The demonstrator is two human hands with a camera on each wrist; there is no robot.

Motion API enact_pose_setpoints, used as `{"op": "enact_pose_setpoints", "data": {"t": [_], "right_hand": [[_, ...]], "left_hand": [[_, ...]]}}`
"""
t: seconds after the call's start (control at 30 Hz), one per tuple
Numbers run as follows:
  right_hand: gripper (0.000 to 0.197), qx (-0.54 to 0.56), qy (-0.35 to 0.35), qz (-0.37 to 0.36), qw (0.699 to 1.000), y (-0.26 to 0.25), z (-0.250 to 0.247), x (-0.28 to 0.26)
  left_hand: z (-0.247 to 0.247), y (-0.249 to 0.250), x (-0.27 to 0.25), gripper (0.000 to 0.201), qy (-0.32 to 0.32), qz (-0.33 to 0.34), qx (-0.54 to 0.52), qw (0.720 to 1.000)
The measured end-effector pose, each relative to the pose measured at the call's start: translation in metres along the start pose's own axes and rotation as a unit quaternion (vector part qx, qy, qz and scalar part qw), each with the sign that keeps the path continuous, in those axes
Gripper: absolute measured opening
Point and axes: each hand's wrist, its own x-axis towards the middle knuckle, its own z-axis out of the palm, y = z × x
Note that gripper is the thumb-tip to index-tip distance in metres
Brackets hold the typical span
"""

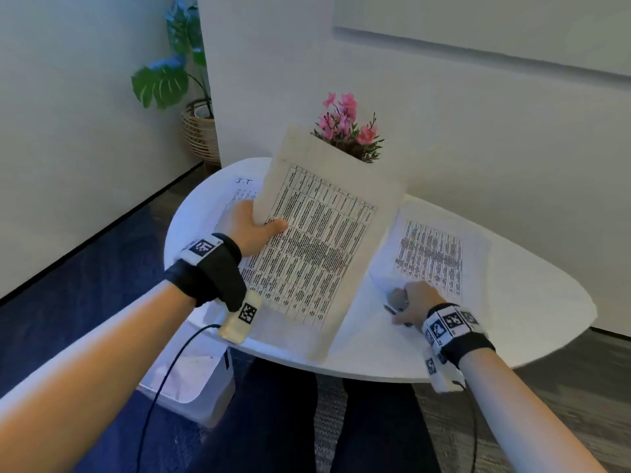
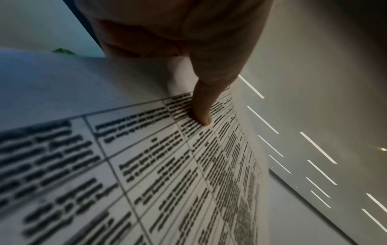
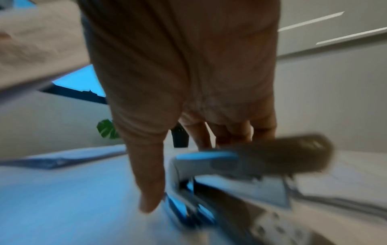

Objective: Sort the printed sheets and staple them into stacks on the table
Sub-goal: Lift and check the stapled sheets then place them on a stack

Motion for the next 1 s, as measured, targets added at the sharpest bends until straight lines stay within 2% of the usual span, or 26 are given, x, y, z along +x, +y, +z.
{"op": "enact_pose_setpoints", "data": {"t": [0.1, 0.17, 0.23, 0.27, 0.33, 0.4, 0.47, 0.53, 0.63, 0.73, 0.77, 0.8, 0.83, 0.9, 1.0], "right_hand": [[0.043, -0.034, -0.011, 0.008, 0.999, 0.01, 0.008, 0.005], [0.041, -0.002, 0.006, 0.012, 1.0, 0.013, 0.012, 0.005], [0.038, 0.121, 0.04, 0.016, 0.992, 0.015, 0.013, 0.003], [0.038, 0.213, 0.067, 0.012, 0.975, 0.015, 0.008, 0.0], [0.038, 0.402, 0.139, -0.002, 0.905, 0.01, -0.011, -0.013], [0.032, 0.53, 0.235, -0.03, 0.814, -0.002, -0.042, -0.033], [0.019, 0.607, 0.328, -0.084, 0.719, -0.017, -0.078, -0.055], [0.015, 0.654, 0.389, -0.139, 0.634, -0.029, -0.108, -0.071], [0.011, 0.706, 0.41, -0.192, 0.544, -0.045, -0.137, -0.081], [0.021, 0.809, 0.35, -0.206, 0.426, -0.061, -0.154, -0.083], [0.026, 0.833, 0.332, -0.193, 0.399, -0.064, -0.156, -0.081], [0.029, 0.845, 0.325, -0.173, 0.387, -0.067, -0.158, -0.08], [0.031, 0.847, 0.329, -0.149, 0.39, -0.07, -0.159, -0.077], [0.029, 0.838, 0.334, -0.113, 0.417, -0.075, -0.159, -0.075], [0.025, 0.819, 0.336, -0.103, 0.453, -0.082, -0.157, -0.073]], "left_hand": [[0.0, -0.004, -0.003, 0.033, -0.015, -0.016, 0.016, 1.0], [0.001, -0.006, -0.005, 0.032, -0.029, -0.017, 0.023, 0.999], [0.004, -0.011, -0.007, 0.034, -0.042, -0.016, 0.044, 0.998], [0.005, -0.013, -0.008, 0.036, -0.05, -0.021, 0.057, 0.997], [0.009, -0.015, -0.01, 0.036, -0.07, -0.025, 0.087, 0.993], [0.016, -0.014, -0.013, 0.032, -0.084, -0.022, 0.122, 0.989], [0.023, -0.01, -0.018, 0.029, -0.09, -0.016, 0.133, 0.987], [0.03, -0.006, -0.021, 0.029, -0.098, -0.004, 0.132, 0.986], [0.038, 0.0, -0.023, 0.029, -0.098, 0.016, 0.129, 0.987], [0.043, 0.006, -0.026, 0.031, -0.101, 0.025, 0.113, 0.988], [0.045, 0.007, -0.026, 0.03, -0.099, 0.031, 0.11, 0.989], [0.046, 0.009, -0.027, 0.029, -0.097, 0.039, 0.114, 0.988], [0.046, 0.01, -0.029, 0.027, -0.096, 0.046, 0.122, 0.987], [0.048, 0.012, -0.031, 0.024, -0.096, 0.055, 0.134, 0.985], [0.05, 0.013, -0.033, 0.022, -0.098, 0.065, 0.138, 0.983]]}}
